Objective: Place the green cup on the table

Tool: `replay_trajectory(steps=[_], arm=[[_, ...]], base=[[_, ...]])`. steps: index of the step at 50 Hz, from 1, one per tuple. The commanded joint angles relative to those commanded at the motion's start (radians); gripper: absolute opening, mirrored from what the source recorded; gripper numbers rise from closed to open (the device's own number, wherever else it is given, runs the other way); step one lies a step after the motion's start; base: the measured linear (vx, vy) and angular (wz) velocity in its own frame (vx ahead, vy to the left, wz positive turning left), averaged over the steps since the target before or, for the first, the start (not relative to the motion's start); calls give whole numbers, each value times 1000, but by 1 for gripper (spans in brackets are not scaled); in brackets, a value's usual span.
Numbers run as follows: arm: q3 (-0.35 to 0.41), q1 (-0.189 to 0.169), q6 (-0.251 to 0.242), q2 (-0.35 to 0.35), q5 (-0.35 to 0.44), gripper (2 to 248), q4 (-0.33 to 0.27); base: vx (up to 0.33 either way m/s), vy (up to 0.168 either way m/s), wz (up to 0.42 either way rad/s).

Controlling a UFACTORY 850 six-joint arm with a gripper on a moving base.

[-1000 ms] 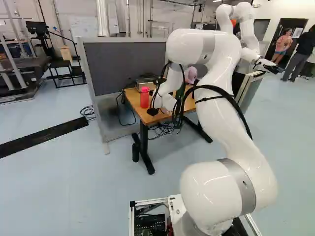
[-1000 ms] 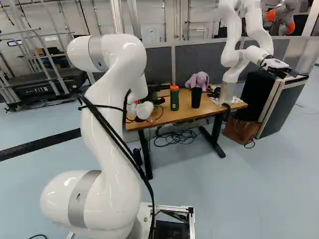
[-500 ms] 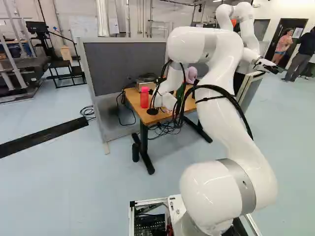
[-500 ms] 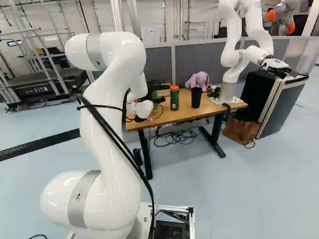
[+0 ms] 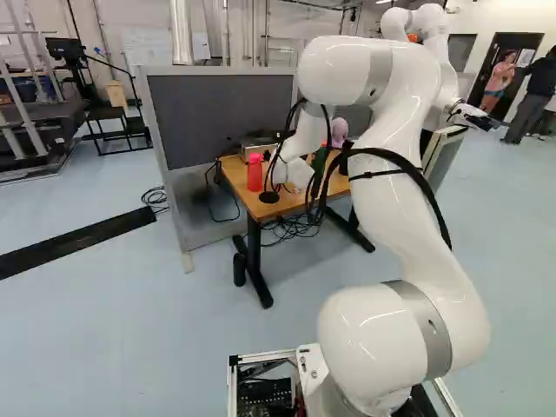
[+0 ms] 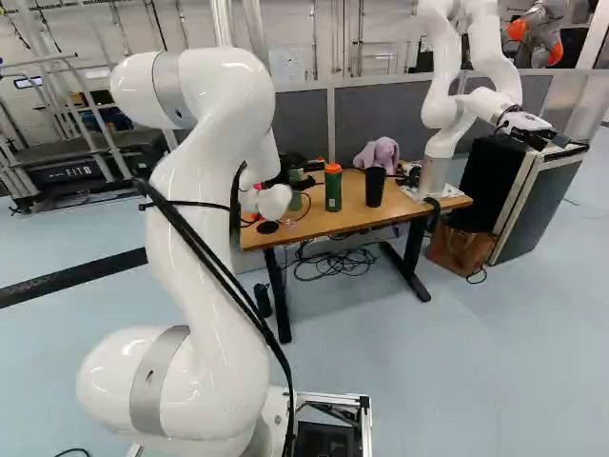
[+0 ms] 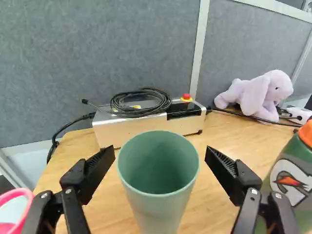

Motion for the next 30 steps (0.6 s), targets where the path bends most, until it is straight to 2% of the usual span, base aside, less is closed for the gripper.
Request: replay_trajectory(steps=[16,30], arm=[[9,1,0,36,0,247,0],[60,9,0,91,0,247,0]], base=[[0,0,0],[0,0,0]])
